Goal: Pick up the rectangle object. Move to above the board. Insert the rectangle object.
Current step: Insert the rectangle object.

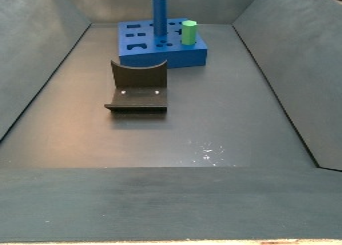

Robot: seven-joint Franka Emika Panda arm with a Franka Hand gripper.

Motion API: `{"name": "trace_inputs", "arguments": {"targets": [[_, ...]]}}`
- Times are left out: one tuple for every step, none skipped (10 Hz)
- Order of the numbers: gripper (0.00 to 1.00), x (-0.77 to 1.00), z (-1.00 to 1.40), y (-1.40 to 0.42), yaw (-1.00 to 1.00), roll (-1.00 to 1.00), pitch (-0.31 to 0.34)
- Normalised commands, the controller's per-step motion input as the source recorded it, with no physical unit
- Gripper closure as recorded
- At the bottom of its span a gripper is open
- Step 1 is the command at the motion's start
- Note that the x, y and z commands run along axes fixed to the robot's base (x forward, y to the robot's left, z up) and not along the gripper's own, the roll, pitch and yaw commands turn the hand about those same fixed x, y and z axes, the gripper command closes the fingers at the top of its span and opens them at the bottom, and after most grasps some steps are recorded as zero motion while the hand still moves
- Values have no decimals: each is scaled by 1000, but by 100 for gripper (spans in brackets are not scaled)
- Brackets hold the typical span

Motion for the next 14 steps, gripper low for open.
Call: {"name": "trace_inputs", "arguments": {"targets": [[100, 791, -171, -40, 0, -343, 289], [100, 906, -149, 0, 0, -411, 357], [100, 866, -146, 0, 0, -497, 389], [100, 680, -77, 143, 54, -517, 426], [100, 520, -89, 177, 140, -446, 294], [100, 206, -14, 140, 97, -326, 97], [100, -51, 0, 0, 126, 0, -140], [100, -354, -60, -297, 191, 497, -506], [100, -226, 0, -403, 57, 791, -323], [100, 0, 0, 0, 0, 17, 0], [100, 191, 183, -237, 26, 1000, 0], [100, 260, 243, -240, 120, 1000, 0], [100, 0, 0, -20, 0, 0, 0], [100, 0, 0, 0, 0, 23, 0]]}}
